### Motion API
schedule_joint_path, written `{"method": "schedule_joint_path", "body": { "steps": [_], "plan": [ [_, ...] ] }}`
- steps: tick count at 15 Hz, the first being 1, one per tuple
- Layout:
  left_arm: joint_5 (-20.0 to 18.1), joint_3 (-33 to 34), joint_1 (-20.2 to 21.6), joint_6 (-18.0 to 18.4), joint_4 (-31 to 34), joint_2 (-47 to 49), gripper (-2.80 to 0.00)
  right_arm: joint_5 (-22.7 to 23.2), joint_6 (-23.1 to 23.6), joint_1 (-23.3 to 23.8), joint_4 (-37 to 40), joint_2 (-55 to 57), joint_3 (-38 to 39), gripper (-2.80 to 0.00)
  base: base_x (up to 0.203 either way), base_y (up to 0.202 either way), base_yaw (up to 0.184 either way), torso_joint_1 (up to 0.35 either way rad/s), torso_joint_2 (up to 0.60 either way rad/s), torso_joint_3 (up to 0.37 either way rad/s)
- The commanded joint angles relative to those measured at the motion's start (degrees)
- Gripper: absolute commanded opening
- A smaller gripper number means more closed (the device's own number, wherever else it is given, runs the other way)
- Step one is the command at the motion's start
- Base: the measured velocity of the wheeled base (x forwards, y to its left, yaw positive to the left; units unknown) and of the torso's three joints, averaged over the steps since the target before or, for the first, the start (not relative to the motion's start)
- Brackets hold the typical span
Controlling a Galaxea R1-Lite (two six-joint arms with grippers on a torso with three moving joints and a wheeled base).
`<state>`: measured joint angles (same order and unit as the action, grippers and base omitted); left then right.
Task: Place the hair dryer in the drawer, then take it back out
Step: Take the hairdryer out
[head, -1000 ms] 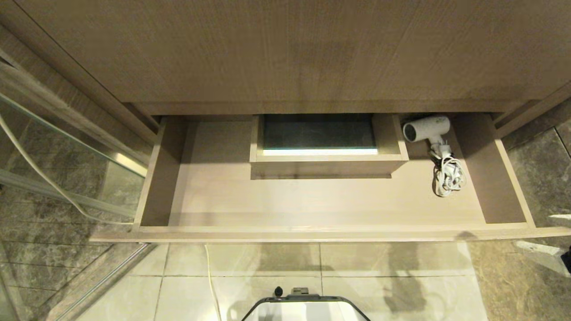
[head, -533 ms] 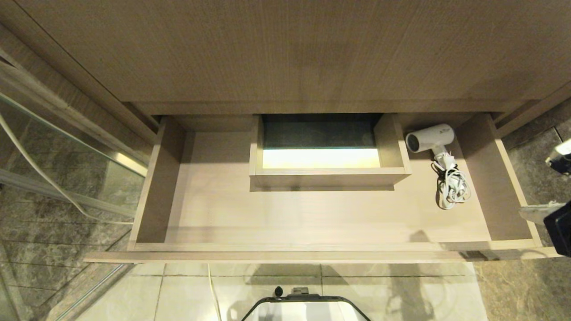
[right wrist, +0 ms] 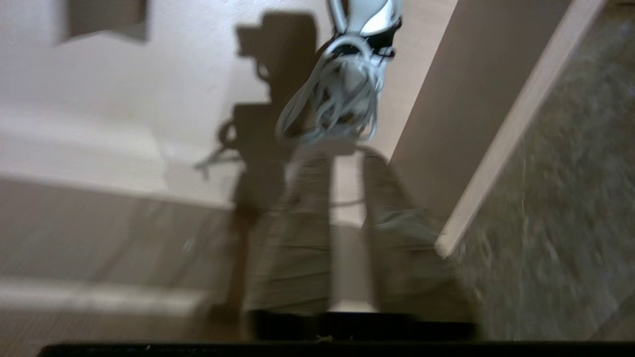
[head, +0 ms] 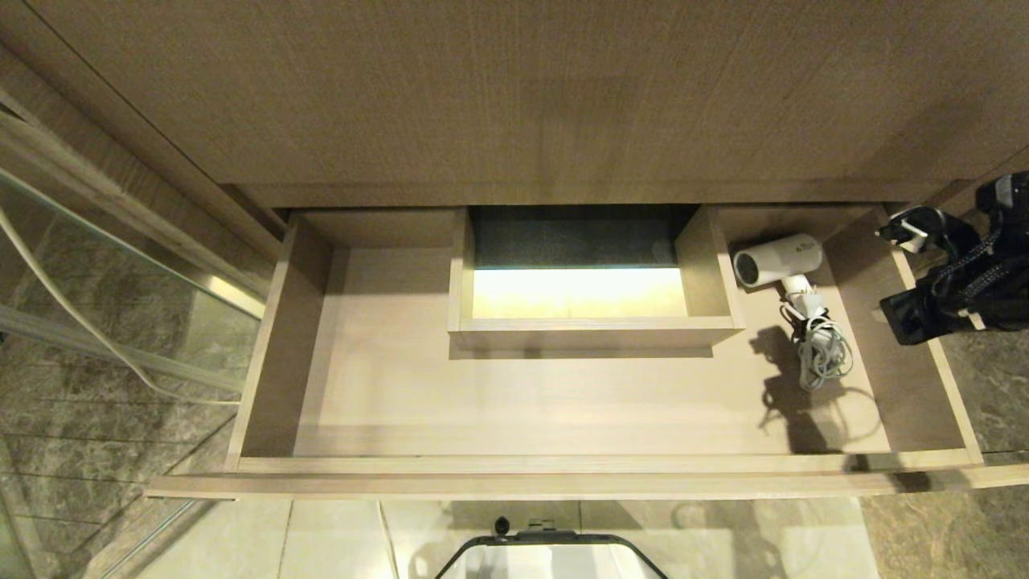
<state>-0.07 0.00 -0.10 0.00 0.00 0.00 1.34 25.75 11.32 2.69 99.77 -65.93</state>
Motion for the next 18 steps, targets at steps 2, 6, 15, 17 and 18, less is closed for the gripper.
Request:
{"method": "schedule_joint_path", "body": {
  "steps": [2, 6, 15, 17, 18],
  "plan": [
    [0.0, 0.1, 0.0, 0.0, 0.0, 0.0, -2.80, -3.3, 0.2, 1.9, -0.7, 14.4, -8.6, 0.00, 0.000, 0.000, 0.000, 0.000, 0.00, 0.000],
    [0.0, 0.1, 0.0, 0.0, 0.0, 0.0, -2.80, -6.8, 0.0, 2.6, -2.3, 22.2, -14.3, 0.00, 0.000, 0.000, 0.000, 0.000, 0.00, 0.000],
    [0.0, 0.1, 0.0, 0.0, 0.0, 0.0, -2.80, 2.4, -3.2, 2.4, -7.7, 30.8, -20.1, 0.00, 0.000, 0.000, 0.000, 0.000, 0.00, 0.000],
    [0.0, 0.1, 0.0, 0.0, 0.0, 0.0, -2.80, 2.4, -3.2, 2.3, -9.8, 34.1, -22.7, 0.00, 0.000, 0.000, 0.000, 0.000, 0.00, 0.000],
    [0.0, 0.1, 0.0, 0.0, 0.0, 0.0, -2.80, 2.4, -3.2, 2.2, -11.9, 35.4, -24.1, 0.00, 0.000, 0.000, 0.000, 0.000, 0.00, 0.000]
  ]
}}
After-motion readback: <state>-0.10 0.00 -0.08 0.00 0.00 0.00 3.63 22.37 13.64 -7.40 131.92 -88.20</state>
